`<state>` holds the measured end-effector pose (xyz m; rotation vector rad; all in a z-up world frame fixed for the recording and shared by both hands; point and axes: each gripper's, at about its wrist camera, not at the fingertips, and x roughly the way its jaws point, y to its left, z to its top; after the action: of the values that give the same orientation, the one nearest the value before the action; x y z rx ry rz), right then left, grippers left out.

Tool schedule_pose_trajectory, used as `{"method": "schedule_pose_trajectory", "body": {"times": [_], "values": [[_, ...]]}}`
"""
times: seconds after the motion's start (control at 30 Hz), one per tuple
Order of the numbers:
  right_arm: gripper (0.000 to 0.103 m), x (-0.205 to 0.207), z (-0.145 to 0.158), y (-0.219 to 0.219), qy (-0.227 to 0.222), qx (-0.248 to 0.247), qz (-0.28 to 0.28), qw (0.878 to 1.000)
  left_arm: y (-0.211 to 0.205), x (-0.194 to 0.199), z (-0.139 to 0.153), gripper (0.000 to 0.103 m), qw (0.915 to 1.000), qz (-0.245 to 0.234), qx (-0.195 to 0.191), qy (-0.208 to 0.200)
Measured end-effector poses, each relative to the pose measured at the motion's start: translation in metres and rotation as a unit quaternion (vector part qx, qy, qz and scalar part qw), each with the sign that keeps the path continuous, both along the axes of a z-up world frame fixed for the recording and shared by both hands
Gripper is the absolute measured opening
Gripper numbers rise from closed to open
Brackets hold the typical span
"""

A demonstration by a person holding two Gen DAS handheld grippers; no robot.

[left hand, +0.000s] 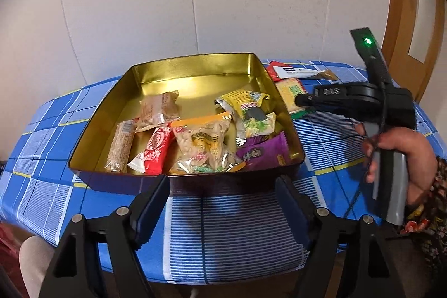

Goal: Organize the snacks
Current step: 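Grasp the WEIDAN cracker pack with the left tool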

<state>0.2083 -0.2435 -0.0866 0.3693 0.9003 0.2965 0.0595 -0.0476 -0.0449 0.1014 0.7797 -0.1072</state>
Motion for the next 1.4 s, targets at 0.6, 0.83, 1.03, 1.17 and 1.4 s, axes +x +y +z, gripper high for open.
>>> {"method": "schedule_pose_trajectory", "body": {"times": [0.6,0.83,1.03,1.17,1.4], "values": [[0.029,-0.068,0.017,-0.082,-0.059,-0.056,-0.099,0.992,-0.103,0.042,0.011,0.078,0.9959,-0.087,-0.002,0.025],[0.029,-0.074,0.02,-0.115,-0.062,-0.035,-0.173,0.982,-0.161,0.082,0.002,0.081,0.9931,-0.108,0.026,0.038],[0.029,-0.08,0.02,-0.139,-0.062,-0.012,-0.22,0.974,-0.189,0.117,-0.021,0.081,0.9921,-0.102,0.041,0.061],[0.029,-0.077,0.018,-0.139,-0.058,-0.012,-0.217,0.974,-0.198,0.126,-0.034,0.08,0.9907,-0.107,0.047,0.071],[0.03,-0.074,0.018,-0.128,-0.062,-0.031,-0.2,0.977,-0.188,0.115,-0.05,0.048,0.9912,-0.106,0.034,0.072]]}}
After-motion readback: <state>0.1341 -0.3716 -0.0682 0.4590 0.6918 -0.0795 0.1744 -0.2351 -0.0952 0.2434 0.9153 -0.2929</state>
